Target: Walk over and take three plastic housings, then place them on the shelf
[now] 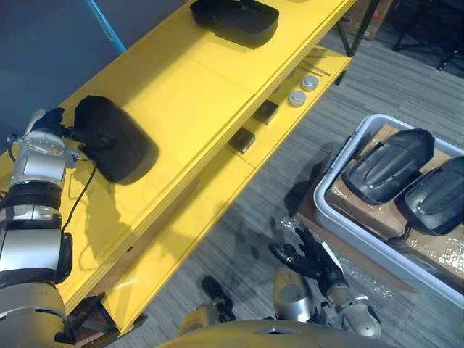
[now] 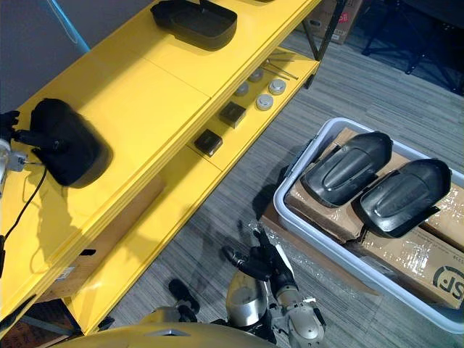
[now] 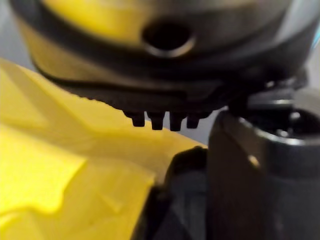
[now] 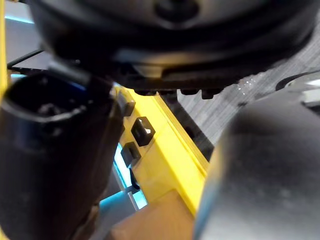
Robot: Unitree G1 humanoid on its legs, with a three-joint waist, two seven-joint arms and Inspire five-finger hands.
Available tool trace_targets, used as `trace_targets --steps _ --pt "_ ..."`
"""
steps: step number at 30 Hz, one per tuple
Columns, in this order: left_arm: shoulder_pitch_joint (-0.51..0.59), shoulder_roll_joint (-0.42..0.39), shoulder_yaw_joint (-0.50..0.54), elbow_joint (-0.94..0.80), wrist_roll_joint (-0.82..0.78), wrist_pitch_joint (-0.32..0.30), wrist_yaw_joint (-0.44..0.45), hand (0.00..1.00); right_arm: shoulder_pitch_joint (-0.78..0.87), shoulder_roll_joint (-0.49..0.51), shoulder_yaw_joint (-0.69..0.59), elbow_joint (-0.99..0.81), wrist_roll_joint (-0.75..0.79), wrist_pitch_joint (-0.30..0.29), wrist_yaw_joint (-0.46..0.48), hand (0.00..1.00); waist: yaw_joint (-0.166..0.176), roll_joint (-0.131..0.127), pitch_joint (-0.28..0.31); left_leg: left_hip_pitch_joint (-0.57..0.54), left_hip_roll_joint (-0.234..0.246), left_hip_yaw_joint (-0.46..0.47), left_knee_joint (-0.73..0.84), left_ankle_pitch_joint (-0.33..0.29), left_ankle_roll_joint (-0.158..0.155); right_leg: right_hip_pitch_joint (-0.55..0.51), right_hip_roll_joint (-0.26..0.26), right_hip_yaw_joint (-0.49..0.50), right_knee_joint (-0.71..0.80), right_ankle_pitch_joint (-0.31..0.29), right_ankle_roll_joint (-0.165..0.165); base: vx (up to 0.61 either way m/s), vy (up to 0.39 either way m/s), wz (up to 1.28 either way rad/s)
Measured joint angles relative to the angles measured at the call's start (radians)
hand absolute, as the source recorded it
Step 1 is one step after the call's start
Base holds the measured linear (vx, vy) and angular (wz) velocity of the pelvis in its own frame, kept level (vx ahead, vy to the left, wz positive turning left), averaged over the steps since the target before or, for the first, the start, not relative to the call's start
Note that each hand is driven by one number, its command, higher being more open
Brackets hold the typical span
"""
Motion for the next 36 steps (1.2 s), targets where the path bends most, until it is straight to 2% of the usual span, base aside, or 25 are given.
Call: trace_targets --steps 2,10,14,16,18,19,20,21,22,24,26,29,32,34,36 --pt "0.026 0.011 -0.002 0.002 0.05 -0.002 0.048 1.0 0.003 0.001 0.003 0.011 0.0 -0.01 -0.001 1.0 0.0 0.002 0.003 -0.004 0.004 0.005 0.02 -0.014 -0.002 0.0 0.0 0.004 0.0 0.0 0.0 0.0 0.004 -0.07" --pt "0.043 0.011 0.0 0.002 0.036 -0.003 0.162 1.0 0.002 0.002 0.027 0.04 0.006 -0.034 -0.008 1.0 0.001 -0.001 0.011 -0.029 0.014 -0.001 0.058 -0.03 0.001 -0.001 0.004 0.005 0.005 0.0 0.0 0.01 -0.003 0.02" --pt "0.043 0.011 0.005 -0.005 -0.142 -0.039 0.271 1.0 0.005 0.01 0.038 0.047 0.006 -0.041 -0.013 1.0 0.002 -0.008 0.017 -0.031 0.021 -0.001 0.085 -0.05 -0.003 0.002 0.004 0.005 0.002 -0.002 -0.003 -0.01 0.001 -0.01" --pt "0.042 0.011 0.005 -0.042 -0.26 -0.083 0.341 1.0 0.015 0.027 0.037 0.048 0.004 -0.054 -0.022 1.0 0.003 -0.009 0.018 -0.031 0.021 -0.004 0.086 -0.05 -0.003 0.005 0.006 0.004 0.003 -0.002 -0.003 0.01 -0.002 0.03" --pt "0.024 0.011 0.004 -0.122 -0.37 -0.184 0.417 1.0 0.03 0.048 0.037 0.047 -0.006 -0.084 -0.031 1.0 0.004 -0.016 0.023 -0.031 0.022 -0.012 0.09 -0.05 -0.003 0.02 0.006 -0.005 0.003 -0.002 -0.003 0.04 -0.004 0.1" --pt "0.008 0.011 0.003 -0.138 -0.415 -0.21 0.428 1.0 0.033 0.054 0.037 0.047 -0.015 -0.093 -0.033 1.0 0.006 -0.018 0.024 -0.031 0.022 -0.015 0.092 -0.051 -0.002 0.022 0.006 -0.007 0.003 -0.002 -0.004 0.03 0.001 0.11" --pt "-0.021 0.011 0.003 -0.171 -0.519 -0.279 0.446 1.0 0.04 0.066 0.028 0.047 -0.042 -0.114 -0.041 1.0 0.01 -0.021 0.026 -0.032 0.024 -0.021 0.097 -0.053 0.0 0.027 0.006 -0.012 0.002 -0.003 -0.005 0.0 0.002 0.08" --pt "-0.03 0.011 0.004 -0.192 -0.574 -0.318 0.452 1.0 0.042 0.069 0.028 0.047 -0.042 -0.126 -0.044 1.0 0.01 -0.022 0.026 -0.033 0.024 -0.023 0.099 -0.054 0.0 0.029 0.006 -0.014 0.002 -0.003 -0.005 0.0 0.003 0.07" --pt "-0.033 0.011 0.004 -0.252 -0.708 -0.412 0.443 1.0 0.042 0.074 0.027 0.045 -0.043 -0.157 -0.048 1.0 0.01 -0.023 0.026 -0.032 0.025 -0.025 0.101 -0.056 0.0 0.035 0.006 -0.017 -0.001 -0.004 -0.005 0.0 0.004 0.04" --pt "-0.031 -0.002 0.005 -0.423 -0.932 -0.545 0.381 1.0 0.034 0.084 0.008 0.003 -0.038 -0.186 -0.037 1.0 0.019 -0.023 0.026 -0.028 0.026 -0.027 0.101 -0.058 0.0 0.044 0.006 -0.021 -0.009 -0.003 -0.005 0.0 0.0 0.0" --pt "-0.015 -0.045 0.007 -0.568 -1.045 -0.632 0.329 1.0 0.019 0.083 -0.011 -0.06 -0.039 -0.187 -0.022 1.0 0.032 -0.023 0.025 -0.02 0.026 -0.032 0.101 -0.06 -0.001 0.061 0.007 -0.03 -0.02 0.001 -0.001 0.0 0.002 0.06" --pt "0.088 -0.15 0.024 -0.83 -1.105 -0.716 0.272 1.0 -0.023 0.071 -0.059 -0.24 -0.039 -0.187 -0.007 1.0 0.062 -0.024 0.022 0.01 0.027 -0.034 0.09 -0.06 -0.002 0.099 0.009 -0.04 -0.041 0.007 0.002 0.0 0.001 0.02" --pt "0.209 -0.235 0.048 -1.002 -1.091 -0.729 0.25 1.0 -0.133 0.028 -0.152 -0.419 -0.043 -0.187 -0.012 1.0 0.094 -0.024 0.007 0.026 0.025 -0.042 0.068 -0.052 -0.003 0.129 0.012 -0.056 -0.073 0.022 0.007 -0.01 0.0 0.06" --pt "0.274 -0.278 0.081 -1.04 -1.091 -0.731 0.25 1.0 -0.191 -0.002 -0.214 -0.481 -0.042 -0.187 -0.026 1.0 0.112 -0.026 -0.021 0.029 0.023 -0.051 0.046 -0.038 -0.004 0.135 0.015 -0.072 -0.086 0.029 0.008 0.0 -0.011 0.18" --pt "0.405 -0.343 0.179 -1.068 -1.09 -0.736 0.25 1.0 -0.275 -0.033 -0.306 -0.532 -0.037 -0.192 -0.047 1.0 0.133 -0.036 -0.052 0.054 0.024 -0.071 0.022 -0.026 -0.008 0.17 0.02 -0.11 -0.097 0.031 0.009 0.02 -0.026 0.23"
